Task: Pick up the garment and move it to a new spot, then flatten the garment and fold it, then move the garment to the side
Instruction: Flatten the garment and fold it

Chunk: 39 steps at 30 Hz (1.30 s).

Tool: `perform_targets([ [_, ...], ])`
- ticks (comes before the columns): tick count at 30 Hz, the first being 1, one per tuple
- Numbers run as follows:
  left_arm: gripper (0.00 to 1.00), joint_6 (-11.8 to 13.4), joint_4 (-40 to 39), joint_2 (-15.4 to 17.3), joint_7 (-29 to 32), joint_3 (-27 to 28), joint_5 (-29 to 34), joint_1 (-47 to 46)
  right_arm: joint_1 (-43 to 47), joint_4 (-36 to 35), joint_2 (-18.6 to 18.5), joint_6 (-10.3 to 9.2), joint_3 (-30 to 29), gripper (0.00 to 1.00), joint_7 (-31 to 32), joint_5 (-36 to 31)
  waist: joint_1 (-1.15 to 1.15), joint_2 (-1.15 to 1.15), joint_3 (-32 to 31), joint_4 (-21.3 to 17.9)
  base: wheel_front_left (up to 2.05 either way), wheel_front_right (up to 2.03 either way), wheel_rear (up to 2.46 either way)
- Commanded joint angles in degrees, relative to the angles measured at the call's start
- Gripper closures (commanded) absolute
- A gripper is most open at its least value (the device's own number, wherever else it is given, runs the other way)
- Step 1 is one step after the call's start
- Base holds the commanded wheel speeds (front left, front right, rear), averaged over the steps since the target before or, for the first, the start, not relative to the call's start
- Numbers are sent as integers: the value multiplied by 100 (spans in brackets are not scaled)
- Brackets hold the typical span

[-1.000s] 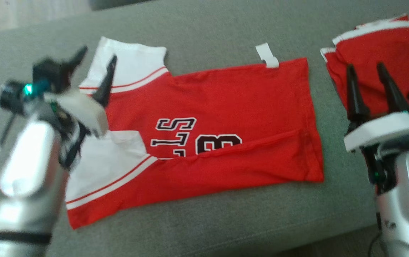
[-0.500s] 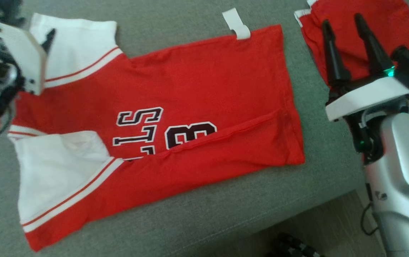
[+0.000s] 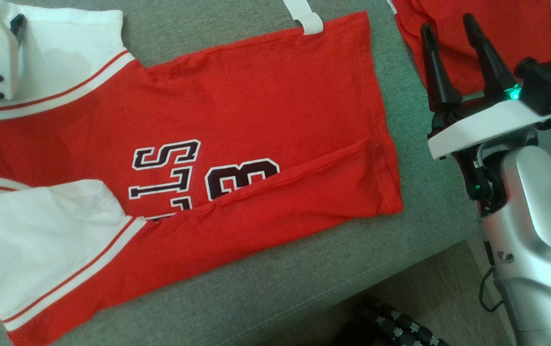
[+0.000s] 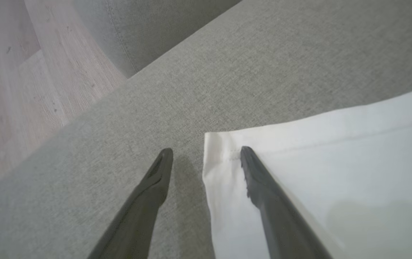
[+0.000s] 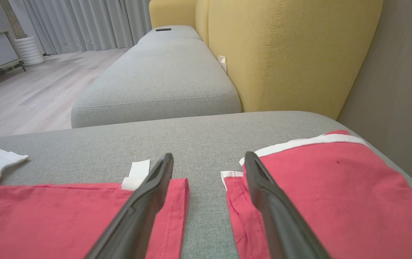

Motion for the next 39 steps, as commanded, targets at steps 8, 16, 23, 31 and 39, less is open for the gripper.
perform_targets([
  [8,100,7,-360,205,330,-374,-875,-170,-217,12,-193,-5,-69,0,-65,34,0,0,7,155,0,0,0],
  [16,100,7,-432,21,-673,-512,-972,-164,-286,176,-403,-5,-183,0,27,66,0,0,-317,547,0,0,0],
  [23,100,15,-666,-254,-1650,-606,-841,-2,-338,429,-789,-5,-98,0,338,388,0,0,-677,1145,0,0,0],
  [31,100,123,-1456,-367,-2004,-781,-720,321,-523,1248,-1397,-5,235,0,856,784,0,0,-735,1781,0,0,0],
  [39,100,382,-2555,-289,-1897,-891,-701,651,-886,2255,-1890,-5,806,0,1077,880,0,0,-569,2239,0,0,0],
])
